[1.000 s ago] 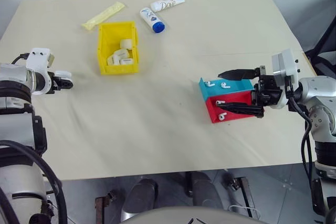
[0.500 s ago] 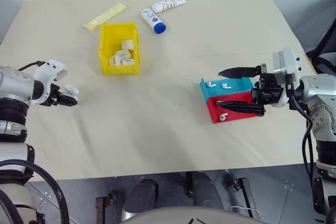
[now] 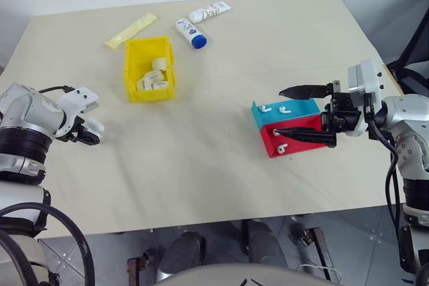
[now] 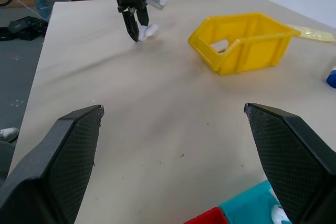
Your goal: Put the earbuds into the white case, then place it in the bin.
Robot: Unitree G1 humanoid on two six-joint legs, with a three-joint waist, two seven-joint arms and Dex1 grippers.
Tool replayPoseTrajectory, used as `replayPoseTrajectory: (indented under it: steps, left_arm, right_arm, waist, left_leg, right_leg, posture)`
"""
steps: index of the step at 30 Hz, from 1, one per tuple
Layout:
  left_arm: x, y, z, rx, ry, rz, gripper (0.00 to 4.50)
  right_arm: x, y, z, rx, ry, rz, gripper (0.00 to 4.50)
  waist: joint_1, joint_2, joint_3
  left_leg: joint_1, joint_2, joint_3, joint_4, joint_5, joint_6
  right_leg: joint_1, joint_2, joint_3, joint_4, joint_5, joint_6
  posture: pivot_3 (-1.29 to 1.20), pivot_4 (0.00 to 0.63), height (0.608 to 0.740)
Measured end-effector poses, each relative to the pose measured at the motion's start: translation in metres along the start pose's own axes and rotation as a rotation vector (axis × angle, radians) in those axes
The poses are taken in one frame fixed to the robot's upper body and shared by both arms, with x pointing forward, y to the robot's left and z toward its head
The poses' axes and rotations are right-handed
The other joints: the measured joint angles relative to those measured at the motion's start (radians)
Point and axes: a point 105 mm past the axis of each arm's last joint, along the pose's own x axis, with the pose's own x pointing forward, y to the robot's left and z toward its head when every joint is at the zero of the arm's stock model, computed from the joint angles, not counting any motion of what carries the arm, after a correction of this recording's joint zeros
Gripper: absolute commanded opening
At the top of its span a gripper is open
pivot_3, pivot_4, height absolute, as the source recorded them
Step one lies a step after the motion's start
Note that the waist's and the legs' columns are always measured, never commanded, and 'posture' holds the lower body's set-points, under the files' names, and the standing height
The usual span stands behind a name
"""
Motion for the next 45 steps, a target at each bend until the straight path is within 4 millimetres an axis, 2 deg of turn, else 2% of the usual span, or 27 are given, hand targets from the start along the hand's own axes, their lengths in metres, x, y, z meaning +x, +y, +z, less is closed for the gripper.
replayPoseTrajectory:
  steps: [3, 8, 11, 14, 17, 20, 22, 28, 32, 40, 45]
  left_arm:
    - [-0.001, -0.005, 0.008, 0.013, -0.134, -0.009, 2.76]
    - [-0.004, -0.035, 0.024, 0.107, -0.327, -0.113, 2.76]
    - [-0.004, -0.063, 0.037, 0.128, -0.46, -0.22, 2.76]
    - [-0.006, -0.102, 0.067, 0.149, -0.689, -0.377, 2.76]
    - [-0.027, -0.138, 0.098, 0.248, -0.975, -0.498, 2.76]
    - [-0.049, -0.152, 0.115, 0.344, -1.221, -0.538, 2.76]
    - [-0.056, -0.161, 0.121, 0.391, -1.346, -0.566, 2.76]
    - [-0.057, -0.184, 0.133, 0.432, -1.551, -0.649, 2.76]
    - [-0.054, -0.202, 0.135, 0.498, -1.608, -0.718, 2.76]
    - [-0.051, -0.232, 0.131, 0.587, -1.671, -0.853, 2.76]
    - [-0.05, -0.241, 0.129, 0.571, -1.697, -0.911, 2.76]
  right_arm:
    - [-0.001, 0.001, 0.001, -0.006, 0.0, -0.008, 4.5]
    - [-0.003, 0.002, 0.004, -0.024, -0.004, -0.027, 4.5]
    - [-0.008, 0.006, 0.001, -0.014, 0.01, -0.053, 4.5]
    - [-0.013, 0.01, -0.001, -0.001, 0.014, -0.08, 4.5]
    - [-0.019, 0.015, 0.002, -0.004, 0.014, -0.115, 4.5]
    - [-0.026, 0.021, 0.001, 0.01, 0.017, -0.158, 4.5]
    - [-0.029, 0.026, -0.001, 0.025, 0.021, -0.18, 4.5]
    - [-0.04, 0.046, -0.005, 0.054, 0.052, -0.274, 4.5]
    - [-0.048, 0.061, -0.014, 0.106, 0.088, -0.356, 4.5]
    - [-0.08, 0.096, -0.03, 0.215, 0.176, -0.559, 4.5]
    - [-0.107, 0.122, -0.044, 0.303, 0.284, -0.691, 4.5]
  waist:
    - [0.006, 0.0, 0.0]
    - [0.042, -0.011, 0.003]
    - [0.052, -0.014, 0.004]
    - [0.058, -0.02, 0.008]
    - [0.054, -0.028, 0.013]
    - [0.044, -0.028, 0.013]
    - [0.039, -0.027, 0.013]
    - [0.047, -0.029, 0.014]
    - [0.055, -0.03, 0.014]
    - [0.065, -0.03, 0.014]
    - [0.067, -0.029, 0.015]
  left_leg:
    - [0.0, 0.0, 0.0, 0.001, 0.0, 0.0]
    - [-0.006, -0.002, -0.004, 0.007, 0.0, 0.001]
    - [-0.007, -0.003, -0.004, 0.008, 0.0, 0.002]
    - [-0.008, -0.003, -0.005, 0.009, 0.0, 0.002]
    - [-0.008, 0.001, -0.004, 0.009, -0.001, -0.001]
    - [-0.007, 0.002, -0.003, 0.008, -0.001, -0.002]
    - [-0.006, 0.002, -0.002, 0.008, -0.001, -0.002]
    - [-0.007, 0.001, -0.002, 0.009, 0.0, 0.0]
    - [-0.006, 0.001, -0.001, 0.009, -0.001, 0.001]
    - [-0.004, 0.001, -0.001, 0.008, -0.001, 0.001]
    - [-0.002, 0.001, -0.001, 0.008, -0.002, 0.004]
  right_leg:
    - [0.0, 0.0, 0.0, 0.0, 0.0, 0.0]
    - [0.0, -0.002, -0.002, -0.001, 0.002, 0.004]
    - [0.001, -0.003, -0.002, -0.003, 0.003, 0.004]
    - [0.0, -0.003, -0.003, -0.004, 0.004, 0.005]
    - [0.0, -0.002, -0.004, -0.005, 0.005, 0.003]
    - [0.0, -0.002, -0.004, -0.006, 0.005, 0.003]
    - [0.0, -0.002, -0.004, -0.006, 0.005, 0.003]
    - [0.001, 0.0, -0.004, -0.008, 0.006, 0.004]
    - [0.004, 0.0, -0.003, -0.014, 0.007, 0.005]
    - [0.007, 0.001, -0.003, -0.016, 0.007, 0.005]
    - [0.014, 0.001, -0.003, -0.02, 0.008, 0.006]
  posture:
    - [0.0, 0.15, 0.74]
    - [0.0, 0.15, 0.74]
    - [0.0, 0.15, 0.74]
    - [0.0, 0.15, 0.74]
    - [0.0, 0.15, 0.74]
    - [0.0, 0.15, 0.74]
    - [0.0, 0.15, 0.74]
    - [0.0, 0.15, 0.74]
    - [0.0, 0.15, 0.74]
    - [0.0, 0.15, 0.74]
    - [0.0, 0.15, 0.74]
